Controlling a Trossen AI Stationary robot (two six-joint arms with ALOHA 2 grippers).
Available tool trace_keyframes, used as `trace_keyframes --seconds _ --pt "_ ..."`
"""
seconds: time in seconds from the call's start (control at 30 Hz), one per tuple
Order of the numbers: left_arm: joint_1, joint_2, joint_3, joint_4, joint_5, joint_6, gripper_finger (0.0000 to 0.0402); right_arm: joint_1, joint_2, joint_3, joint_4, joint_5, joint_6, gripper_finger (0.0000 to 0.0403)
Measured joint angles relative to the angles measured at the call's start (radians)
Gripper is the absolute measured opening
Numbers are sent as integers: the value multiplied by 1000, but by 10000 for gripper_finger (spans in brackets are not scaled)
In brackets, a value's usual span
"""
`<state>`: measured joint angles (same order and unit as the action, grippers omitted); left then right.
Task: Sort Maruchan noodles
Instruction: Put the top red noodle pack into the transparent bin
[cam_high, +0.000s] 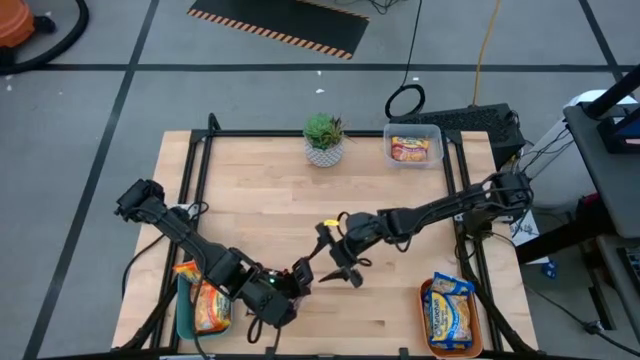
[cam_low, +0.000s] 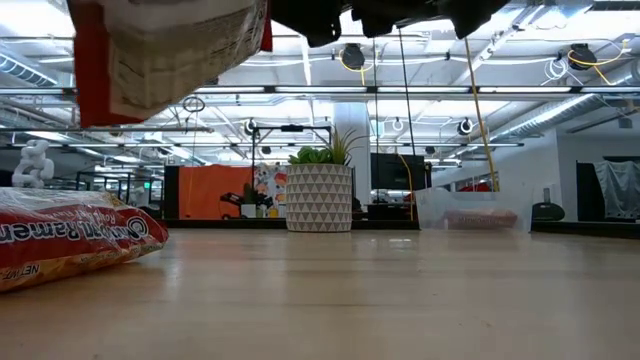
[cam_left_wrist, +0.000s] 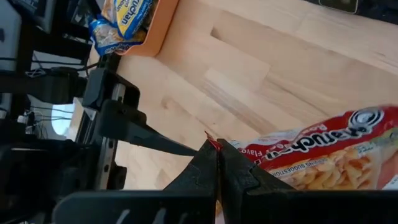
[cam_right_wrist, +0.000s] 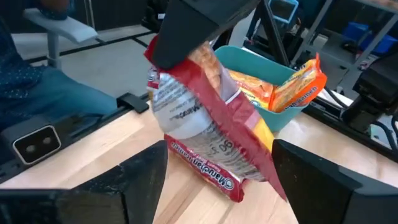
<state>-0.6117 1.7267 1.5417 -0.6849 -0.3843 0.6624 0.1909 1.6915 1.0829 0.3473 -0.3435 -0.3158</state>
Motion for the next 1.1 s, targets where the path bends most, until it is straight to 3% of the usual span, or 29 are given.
trace_keyframes --seconds 0.4,0.63,1.1 --pt "0 0 0 2 2 -12 1 76 101 75 35 74 -226 292" --pt "0 0 0 6 46 -24 1 132 137 96 95 260 -461 294" --pt "0 0 0 56 168 18 1 150 139 96 126 142 -484 293"
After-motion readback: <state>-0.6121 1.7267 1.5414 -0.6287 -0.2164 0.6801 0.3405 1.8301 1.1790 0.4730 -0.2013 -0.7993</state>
